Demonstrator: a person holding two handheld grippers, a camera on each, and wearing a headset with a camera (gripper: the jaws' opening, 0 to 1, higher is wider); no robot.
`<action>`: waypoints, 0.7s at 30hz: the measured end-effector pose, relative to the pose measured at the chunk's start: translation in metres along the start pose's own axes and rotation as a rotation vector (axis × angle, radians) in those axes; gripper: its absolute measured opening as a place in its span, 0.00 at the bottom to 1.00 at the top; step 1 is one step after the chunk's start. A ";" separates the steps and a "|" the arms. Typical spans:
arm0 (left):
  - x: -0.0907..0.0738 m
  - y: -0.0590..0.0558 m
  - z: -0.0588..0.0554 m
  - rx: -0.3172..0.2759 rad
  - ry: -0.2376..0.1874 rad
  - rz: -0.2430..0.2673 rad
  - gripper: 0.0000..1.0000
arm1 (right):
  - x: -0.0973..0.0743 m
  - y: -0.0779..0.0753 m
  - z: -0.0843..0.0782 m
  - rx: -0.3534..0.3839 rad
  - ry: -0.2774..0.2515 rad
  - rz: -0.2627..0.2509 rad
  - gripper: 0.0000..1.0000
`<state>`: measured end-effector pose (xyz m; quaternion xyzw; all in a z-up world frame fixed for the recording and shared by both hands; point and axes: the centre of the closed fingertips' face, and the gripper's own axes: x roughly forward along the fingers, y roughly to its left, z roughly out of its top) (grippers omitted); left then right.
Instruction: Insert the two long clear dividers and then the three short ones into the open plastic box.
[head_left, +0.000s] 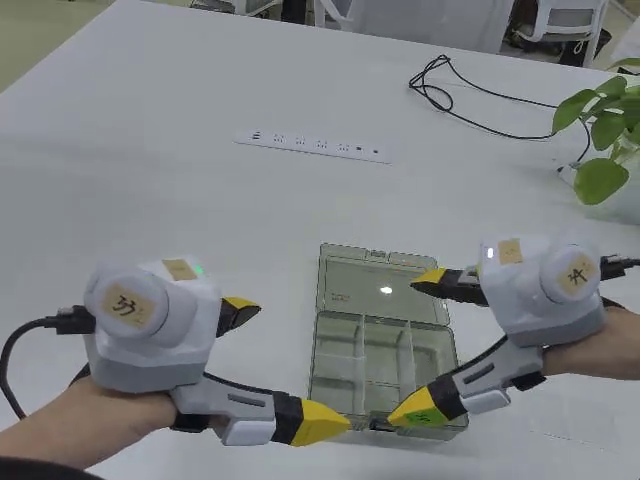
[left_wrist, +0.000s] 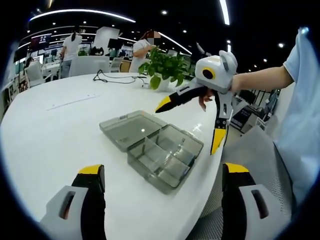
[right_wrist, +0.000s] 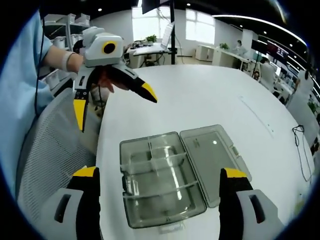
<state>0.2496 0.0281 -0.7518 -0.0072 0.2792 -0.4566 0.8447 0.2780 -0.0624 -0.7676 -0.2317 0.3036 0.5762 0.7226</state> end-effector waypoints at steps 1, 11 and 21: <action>0.000 0.000 0.001 0.002 -0.004 0.000 1.00 | -0.005 -0.002 -0.005 0.004 0.003 -0.009 1.00; 0.002 0.004 0.004 0.033 0.001 -0.001 1.00 | -0.042 -0.018 -0.044 0.071 0.039 -0.089 1.00; 0.002 0.007 0.006 0.046 -0.002 0.003 1.00 | -0.071 -0.022 -0.094 0.091 0.137 -0.117 0.94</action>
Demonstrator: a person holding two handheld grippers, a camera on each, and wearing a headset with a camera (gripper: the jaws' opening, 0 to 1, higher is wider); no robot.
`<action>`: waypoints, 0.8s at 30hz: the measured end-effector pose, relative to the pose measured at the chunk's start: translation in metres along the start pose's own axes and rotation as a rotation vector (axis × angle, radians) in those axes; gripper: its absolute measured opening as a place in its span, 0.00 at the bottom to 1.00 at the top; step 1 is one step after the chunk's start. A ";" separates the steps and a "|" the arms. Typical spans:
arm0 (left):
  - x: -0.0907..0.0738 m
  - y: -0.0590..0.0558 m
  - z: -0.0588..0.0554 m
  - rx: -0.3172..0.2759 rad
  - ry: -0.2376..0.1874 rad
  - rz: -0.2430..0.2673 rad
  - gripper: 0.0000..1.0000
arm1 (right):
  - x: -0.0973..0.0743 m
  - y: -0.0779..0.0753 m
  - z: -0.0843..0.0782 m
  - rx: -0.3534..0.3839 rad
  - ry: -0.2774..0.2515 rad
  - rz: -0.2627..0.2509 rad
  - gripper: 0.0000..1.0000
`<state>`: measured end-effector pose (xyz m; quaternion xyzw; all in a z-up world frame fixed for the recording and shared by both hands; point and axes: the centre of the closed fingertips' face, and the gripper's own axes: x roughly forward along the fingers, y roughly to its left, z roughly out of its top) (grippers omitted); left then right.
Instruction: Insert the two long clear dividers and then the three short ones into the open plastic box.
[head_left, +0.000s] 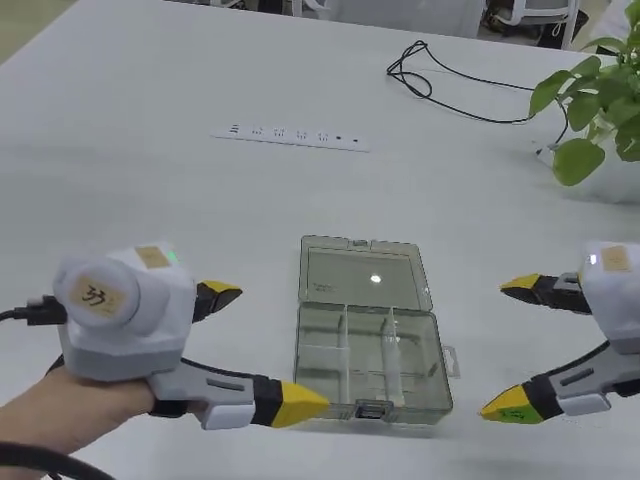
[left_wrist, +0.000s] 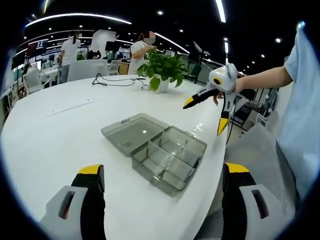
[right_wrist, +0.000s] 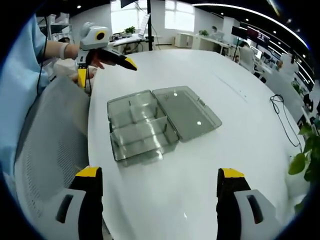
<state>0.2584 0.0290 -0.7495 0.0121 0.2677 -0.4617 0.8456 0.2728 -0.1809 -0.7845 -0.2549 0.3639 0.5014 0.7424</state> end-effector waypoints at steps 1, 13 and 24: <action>0.000 0.000 0.000 0.003 0.000 0.002 1.00 | -0.001 0.000 -0.007 0.002 0.022 -0.001 0.93; -0.005 0.003 0.002 0.074 0.027 0.014 1.00 | 0.000 -0.002 -0.068 -0.162 0.288 0.036 0.63; -0.010 0.007 0.003 0.085 0.037 0.028 1.00 | 0.013 -0.003 -0.075 -0.210 0.328 0.090 0.48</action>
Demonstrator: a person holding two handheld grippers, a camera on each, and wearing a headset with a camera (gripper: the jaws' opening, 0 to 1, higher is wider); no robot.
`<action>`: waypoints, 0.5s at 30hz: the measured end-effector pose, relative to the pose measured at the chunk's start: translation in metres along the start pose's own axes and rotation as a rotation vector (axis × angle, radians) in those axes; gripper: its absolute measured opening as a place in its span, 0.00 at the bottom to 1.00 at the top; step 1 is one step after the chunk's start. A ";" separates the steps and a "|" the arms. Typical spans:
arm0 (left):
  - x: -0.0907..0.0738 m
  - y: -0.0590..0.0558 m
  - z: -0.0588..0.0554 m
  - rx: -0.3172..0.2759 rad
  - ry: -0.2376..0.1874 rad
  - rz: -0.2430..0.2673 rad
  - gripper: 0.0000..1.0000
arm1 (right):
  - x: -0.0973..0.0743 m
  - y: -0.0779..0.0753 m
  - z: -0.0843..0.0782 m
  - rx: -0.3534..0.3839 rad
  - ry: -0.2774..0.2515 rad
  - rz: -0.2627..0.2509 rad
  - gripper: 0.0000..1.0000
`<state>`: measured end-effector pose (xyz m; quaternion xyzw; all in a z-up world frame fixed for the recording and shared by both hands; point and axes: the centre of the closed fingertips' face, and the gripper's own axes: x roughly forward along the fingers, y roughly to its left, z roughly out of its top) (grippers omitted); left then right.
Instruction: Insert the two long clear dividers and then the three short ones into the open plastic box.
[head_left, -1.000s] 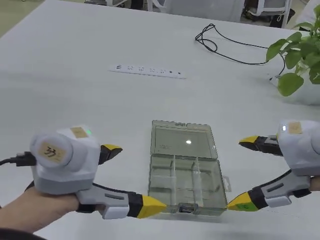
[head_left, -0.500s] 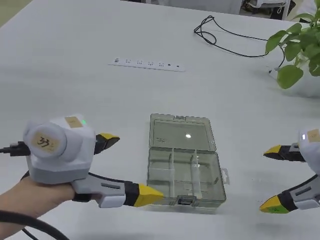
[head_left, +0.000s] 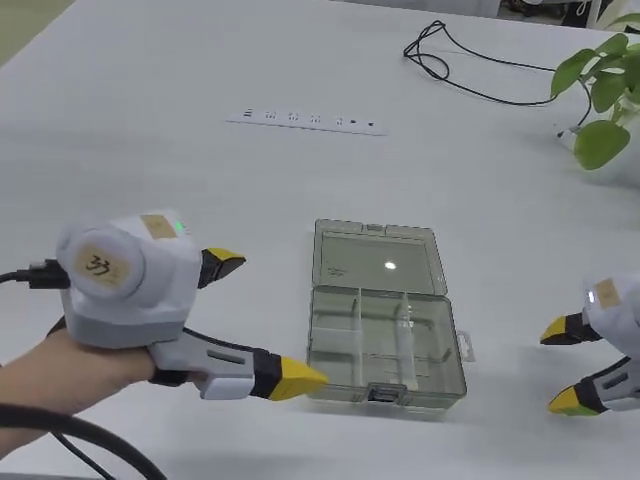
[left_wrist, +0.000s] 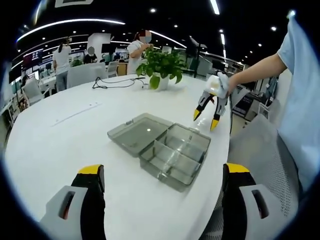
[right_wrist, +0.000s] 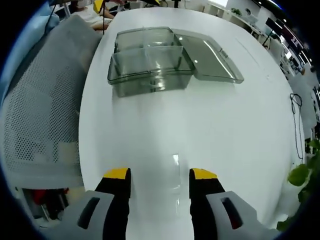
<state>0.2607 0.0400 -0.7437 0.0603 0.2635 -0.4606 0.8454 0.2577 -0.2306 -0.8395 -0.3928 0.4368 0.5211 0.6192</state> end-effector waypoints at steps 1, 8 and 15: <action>0.000 0.000 0.000 -0.001 0.001 0.000 1.00 | 0.002 -0.004 -0.004 -0.009 0.008 0.004 0.47; -0.001 -0.001 -0.003 -0.015 0.000 0.005 1.00 | 0.007 -0.011 -0.015 -0.037 0.045 0.041 0.39; -0.001 0.001 -0.007 -0.028 0.005 0.011 1.00 | 0.007 -0.005 -0.013 -0.091 0.062 0.045 0.36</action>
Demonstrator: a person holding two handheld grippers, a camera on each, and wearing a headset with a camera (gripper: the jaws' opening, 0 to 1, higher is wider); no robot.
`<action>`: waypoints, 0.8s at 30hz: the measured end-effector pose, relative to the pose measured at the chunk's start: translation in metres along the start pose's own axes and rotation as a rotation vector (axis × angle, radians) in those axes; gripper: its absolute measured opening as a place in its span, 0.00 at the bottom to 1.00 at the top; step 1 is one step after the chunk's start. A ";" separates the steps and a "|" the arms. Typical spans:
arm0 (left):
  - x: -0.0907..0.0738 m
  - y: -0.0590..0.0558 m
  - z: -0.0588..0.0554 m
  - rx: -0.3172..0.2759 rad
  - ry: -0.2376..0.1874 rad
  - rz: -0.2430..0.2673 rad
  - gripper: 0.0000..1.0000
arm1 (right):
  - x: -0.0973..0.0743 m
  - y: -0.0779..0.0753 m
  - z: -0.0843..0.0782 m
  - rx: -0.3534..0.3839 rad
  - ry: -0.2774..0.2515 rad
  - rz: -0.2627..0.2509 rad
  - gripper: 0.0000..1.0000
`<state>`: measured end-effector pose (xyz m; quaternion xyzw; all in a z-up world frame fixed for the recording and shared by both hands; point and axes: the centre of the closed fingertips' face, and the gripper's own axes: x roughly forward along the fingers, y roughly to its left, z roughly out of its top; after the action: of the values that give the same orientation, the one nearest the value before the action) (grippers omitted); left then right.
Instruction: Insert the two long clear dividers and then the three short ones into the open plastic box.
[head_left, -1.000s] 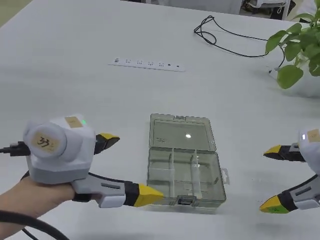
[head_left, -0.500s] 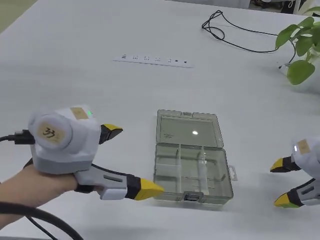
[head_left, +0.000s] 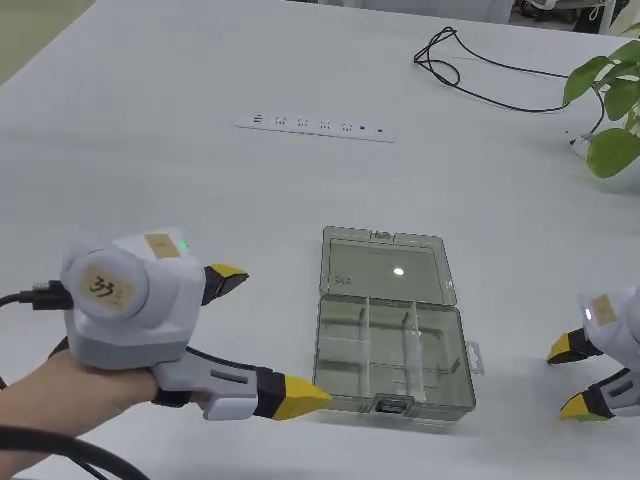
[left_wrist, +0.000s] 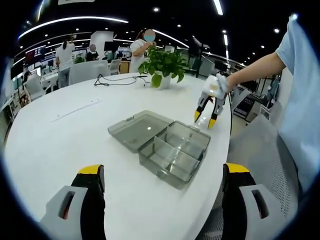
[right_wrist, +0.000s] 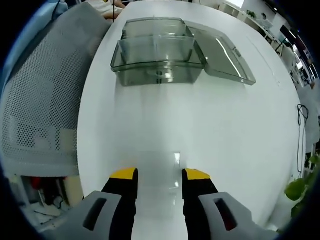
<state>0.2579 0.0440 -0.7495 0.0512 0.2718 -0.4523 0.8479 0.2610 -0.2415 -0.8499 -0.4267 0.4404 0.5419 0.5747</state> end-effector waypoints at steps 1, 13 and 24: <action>0.000 0.000 0.000 0.000 0.000 0.000 1.00 | 0.000 0.001 0.000 -0.003 0.001 0.001 0.35; 0.002 -0.004 0.001 -0.006 -0.003 -0.012 1.00 | 0.001 -0.001 -0.002 0.048 0.022 -0.016 0.33; 0.005 -0.008 0.000 -0.039 -0.008 -0.014 0.99 | 0.000 0.001 -0.002 0.103 -0.007 -0.034 0.32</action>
<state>0.2542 0.0359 -0.7508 0.0309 0.2774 -0.4532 0.8466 0.2604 -0.2435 -0.8506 -0.4021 0.4586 0.5101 0.6065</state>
